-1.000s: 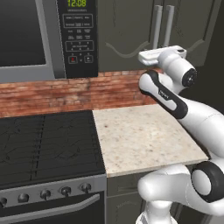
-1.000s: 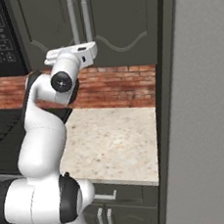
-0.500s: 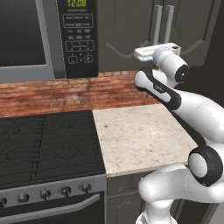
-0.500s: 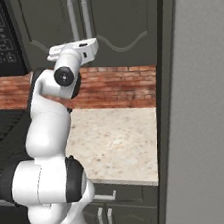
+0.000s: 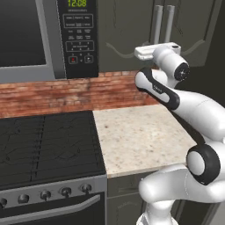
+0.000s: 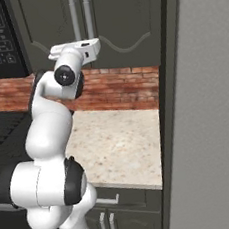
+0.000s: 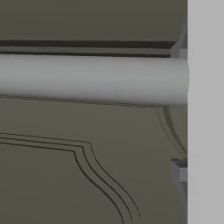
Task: Get the candle and the beer from the cabinet and move them to the dining counter.
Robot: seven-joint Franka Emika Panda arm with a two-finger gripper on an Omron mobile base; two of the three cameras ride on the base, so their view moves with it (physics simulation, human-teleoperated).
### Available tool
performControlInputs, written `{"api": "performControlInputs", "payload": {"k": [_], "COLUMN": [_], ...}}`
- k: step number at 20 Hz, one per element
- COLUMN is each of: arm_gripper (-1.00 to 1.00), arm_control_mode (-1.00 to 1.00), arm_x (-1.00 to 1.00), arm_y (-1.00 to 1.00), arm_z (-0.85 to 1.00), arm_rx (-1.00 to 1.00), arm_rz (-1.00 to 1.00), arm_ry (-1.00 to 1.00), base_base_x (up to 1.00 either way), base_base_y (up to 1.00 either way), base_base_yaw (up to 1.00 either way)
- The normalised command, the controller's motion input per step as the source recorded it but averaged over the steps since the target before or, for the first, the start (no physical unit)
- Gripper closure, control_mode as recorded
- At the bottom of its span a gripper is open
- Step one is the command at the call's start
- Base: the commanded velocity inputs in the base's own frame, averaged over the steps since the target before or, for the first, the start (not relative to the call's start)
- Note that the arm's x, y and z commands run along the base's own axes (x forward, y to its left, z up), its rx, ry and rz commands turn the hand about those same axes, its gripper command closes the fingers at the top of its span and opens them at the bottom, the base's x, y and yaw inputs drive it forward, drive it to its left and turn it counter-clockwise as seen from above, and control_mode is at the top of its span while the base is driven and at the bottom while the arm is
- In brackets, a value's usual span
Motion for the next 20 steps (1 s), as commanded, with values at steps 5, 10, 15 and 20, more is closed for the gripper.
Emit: {"api": "performControlInputs", "payload": {"k": [5,10,15,20], "arm_gripper": [1.00,1.00,1.00,1.00], "arm_control_mode": [-1.00,-1.00,-1.00,-1.00], "arm_x": [0.14,0.00,-0.17,-0.57], "arm_y": [0.09,0.09,0.16,0.23], "arm_z": [-0.01,-0.06,-0.01,0.03], "arm_rx": [0.00,0.00,0.00,0.00], "arm_rz": [0.00,0.00,0.06,0.11], "arm_ry": [0.06,0.02,0.00,0.00], "base_base_x": [0.00,0.00,0.00,0.00], "base_base_y": [0.00,0.00,0.00,0.00], "base_base_yaw": [0.00,0.00,0.00,0.00]}}
